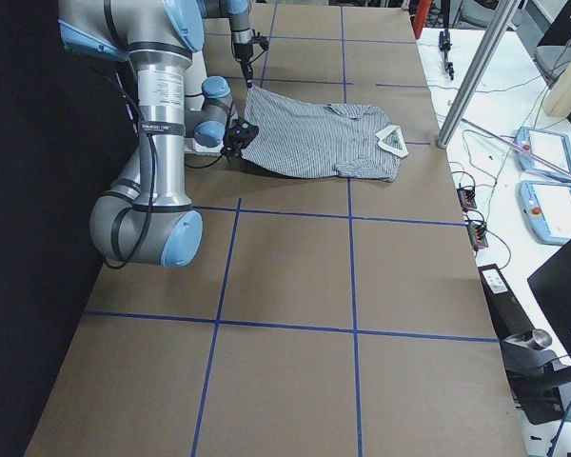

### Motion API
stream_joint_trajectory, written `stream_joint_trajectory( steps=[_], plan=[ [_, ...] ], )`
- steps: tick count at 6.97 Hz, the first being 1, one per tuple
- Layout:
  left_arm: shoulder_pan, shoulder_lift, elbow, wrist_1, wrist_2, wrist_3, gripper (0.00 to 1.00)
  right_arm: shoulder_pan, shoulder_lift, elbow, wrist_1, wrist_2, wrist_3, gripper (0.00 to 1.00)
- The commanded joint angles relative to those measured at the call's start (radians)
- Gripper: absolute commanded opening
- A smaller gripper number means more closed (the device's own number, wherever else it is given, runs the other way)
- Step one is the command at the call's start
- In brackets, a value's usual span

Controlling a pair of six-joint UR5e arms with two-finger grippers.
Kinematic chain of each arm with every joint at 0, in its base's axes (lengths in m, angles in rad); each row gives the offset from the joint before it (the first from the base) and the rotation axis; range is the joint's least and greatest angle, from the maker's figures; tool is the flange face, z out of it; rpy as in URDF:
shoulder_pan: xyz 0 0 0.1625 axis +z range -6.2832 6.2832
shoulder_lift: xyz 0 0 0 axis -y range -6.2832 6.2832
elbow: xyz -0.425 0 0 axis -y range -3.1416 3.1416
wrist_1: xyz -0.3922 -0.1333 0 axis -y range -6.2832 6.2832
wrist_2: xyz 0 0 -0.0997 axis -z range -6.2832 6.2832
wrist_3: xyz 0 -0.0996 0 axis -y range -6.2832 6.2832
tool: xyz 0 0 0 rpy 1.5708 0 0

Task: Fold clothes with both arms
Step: 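Lift the hem with both grippers and fold it toward the collar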

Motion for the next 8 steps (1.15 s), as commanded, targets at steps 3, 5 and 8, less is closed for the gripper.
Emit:
stream_joint_trajectory(
  steps=[3,5,8],
  plan=[
    [-0.366,-0.278,0.379,-0.025,-0.001,0.313,0.0,0.346,0.376,-0.411,-0.002,0.052,-0.304,0.0],
    [-0.546,-0.33,0.652,-0.258,-0.001,0.467,0.0,0.471,0.568,-0.667,0.001,0.052,-0.368,0.0],
    [-0.634,-0.434,0.917,-0.451,0.001,0.529,0.0,0.604,0.758,-0.977,0.01,0.057,-0.476,0.0]
  ],
)
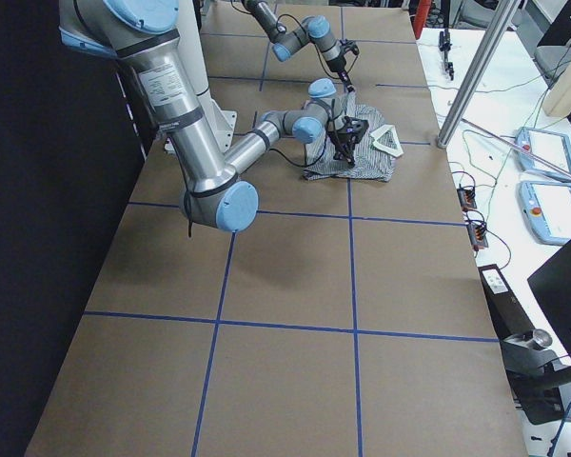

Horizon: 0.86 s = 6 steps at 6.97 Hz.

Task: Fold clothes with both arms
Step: 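Lift the hem with both grippers and fold it toward the collar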

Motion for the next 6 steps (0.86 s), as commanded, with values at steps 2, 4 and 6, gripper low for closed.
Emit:
stream_joint_trajectory(
  steps=[2,4,6],
  plan=[
    [-0.031,-0.034,0.071,-0.036,0.001,0.017,0.0,0.049,0.099,-0.164,0.003,0.003,-0.052,0.0],
    [-0.031,-0.077,0.153,-0.087,0.003,0.022,0.0,0.045,0.131,-0.223,0.004,0.004,-0.055,0.0],
    [-0.031,-0.094,0.195,-0.117,0.001,0.024,0.0,0.043,0.131,-0.245,0.004,0.004,-0.069,0.0]
  ],
)
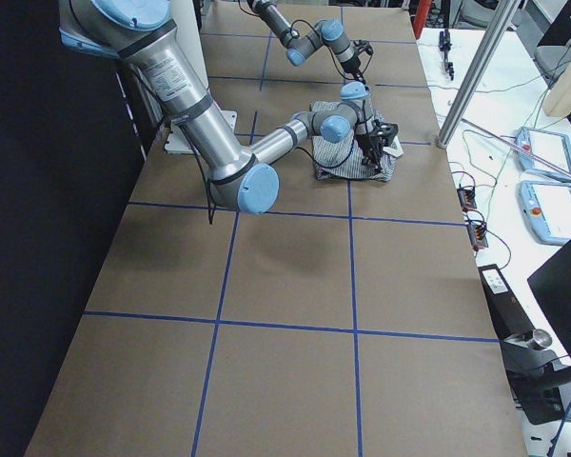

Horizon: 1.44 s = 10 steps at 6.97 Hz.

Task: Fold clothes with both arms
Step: 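Lift the hem with both grippers and fold it toward the collar, then release the hem and raise both grippers off the folded shirt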

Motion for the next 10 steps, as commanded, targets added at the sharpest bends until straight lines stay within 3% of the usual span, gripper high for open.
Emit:
stream_joint_trajectory(
  steps=[1,3,6,8,9,10],
  plan=[
    [0.0,-0.01,0.028,-0.022,0.0,0.002,0.0,-0.001,0.002,-0.018,0.0,0.0,-0.01,0.0],
    [0.001,-0.02,0.041,-0.033,0.0,0.002,0.04,-0.002,0.011,-0.028,0.0,-0.001,-0.01,0.02],
    [0.001,-0.024,0.047,-0.034,-0.001,0.002,0.21,-0.007,0.035,-0.029,0.0,-0.001,-0.01,0.25],
    [0.001,-0.014,0.048,-0.049,-0.001,0.002,0.31,-0.009,0.037,-0.028,0.0,-0.001,-0.012,0.3],
    [-0.002,-0.004,0.045,-0.118,-0.001,0.0,0.32,-0.007,0.039,-0.002,0.0,0.0,-0.01,0.38],
    [-0.002,0.001,0.036,-0.156,-0.006,0.0,0.33,-0.006,0.039,0.026,0.002,0.002,-0.004,0.4]
  ],
)
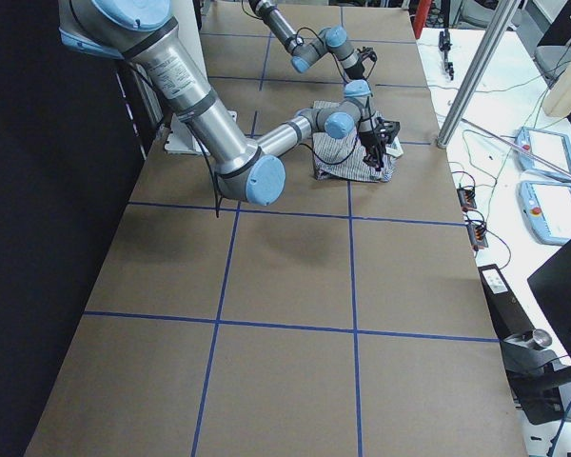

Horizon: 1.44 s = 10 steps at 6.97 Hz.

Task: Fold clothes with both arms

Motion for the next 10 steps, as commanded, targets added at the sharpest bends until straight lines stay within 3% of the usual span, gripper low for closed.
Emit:
stream_joint_trajectory(
  steps=[1,2,3,4,7,10],
  plan=[
    [-0.007,0.01,-0.047,-0.051,-0.009,-0.008,0.36,0.003,-0.02,0.104,0.001,0.032,0.011,0.47],
    [-0.009,0.035,-0.087,-0.052,-0.009,-0.01,0.39,-0.005,-0.086,0.194,0.003,0.075,0.017,0.54],
    [-0.009,0.084,-0.09,-0.072,-0.013,-0.011,0.4,-0.05,-0.19,0.329,0.003,0.074,0.03,0.59],
    [-0.01,0.099,-0.089,-0.13,-0.016,-0.013,0.41,-0.098,-0.255,0.406,0.003,0.072,0.109,0.64],
    [-0.007,0.115,-0.086,-0.134,-0.013,-0.013,0.43,-0.214,-0.304,0.431,0.003,0.03,0.244,0.64],
    [-0.006,0.113,-0.086,-0.134,-0.009,-0.014,0.43,-0.215,-0.323,0.431,-0.002,0.009,0.238,0.63]
  ],
)
